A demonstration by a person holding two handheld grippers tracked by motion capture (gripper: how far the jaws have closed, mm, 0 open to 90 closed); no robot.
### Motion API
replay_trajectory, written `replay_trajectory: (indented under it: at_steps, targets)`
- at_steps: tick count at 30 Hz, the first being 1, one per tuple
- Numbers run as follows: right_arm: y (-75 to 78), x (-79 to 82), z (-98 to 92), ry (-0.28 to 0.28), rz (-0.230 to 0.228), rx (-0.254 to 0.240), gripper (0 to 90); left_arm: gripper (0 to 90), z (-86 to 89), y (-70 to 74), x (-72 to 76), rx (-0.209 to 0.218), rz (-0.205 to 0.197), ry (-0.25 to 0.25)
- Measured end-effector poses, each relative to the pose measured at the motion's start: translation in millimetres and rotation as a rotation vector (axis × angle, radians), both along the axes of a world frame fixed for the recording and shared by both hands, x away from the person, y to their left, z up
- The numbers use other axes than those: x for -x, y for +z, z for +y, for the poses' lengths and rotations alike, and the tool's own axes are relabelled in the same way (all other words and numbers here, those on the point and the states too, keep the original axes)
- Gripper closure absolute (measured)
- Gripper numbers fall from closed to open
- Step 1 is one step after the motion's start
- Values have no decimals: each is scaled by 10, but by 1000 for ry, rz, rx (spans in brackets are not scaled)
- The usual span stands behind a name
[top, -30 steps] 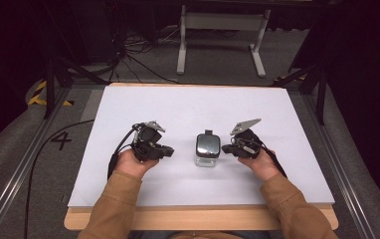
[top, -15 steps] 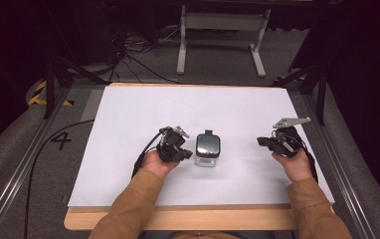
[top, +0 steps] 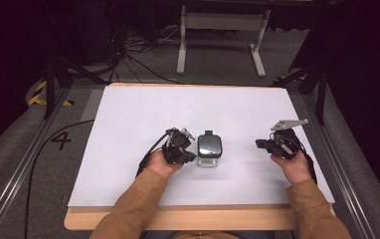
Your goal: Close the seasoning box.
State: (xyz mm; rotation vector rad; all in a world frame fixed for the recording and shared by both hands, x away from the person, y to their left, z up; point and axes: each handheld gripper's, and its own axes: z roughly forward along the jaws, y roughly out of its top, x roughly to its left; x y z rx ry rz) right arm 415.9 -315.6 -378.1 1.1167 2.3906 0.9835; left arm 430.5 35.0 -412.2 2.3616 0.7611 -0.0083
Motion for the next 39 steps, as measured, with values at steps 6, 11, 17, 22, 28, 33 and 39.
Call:
replay_trajectory:
  at_steps: [6,11,17,22,28,33,39]
  targets:
    - [94,44,-39,7,-32,-20,872,825,255,331,32,29,-76,45]
    - [211,69,-109,2,-73,-47,803,799,528,495,53,77,-108,93]
    - [277,45,-216,-18,-109,-59,744,751,956,516,6,91,-120,201]
    - [260,15,-342,-51,-140,-39,655,686,1251,430,-78,87,-124,321]
    - [147,-40,-557,-85,-174,4,506,521,1499,244,-170,127,-154,380]
    - [-67,-130,-702,-115,-123,-9,488,488,1545,30,-270,106,-132,388]
    - [-332,-219,-811,-168,-85,-52,465,405,1569,-198,-313,96,-203,461]
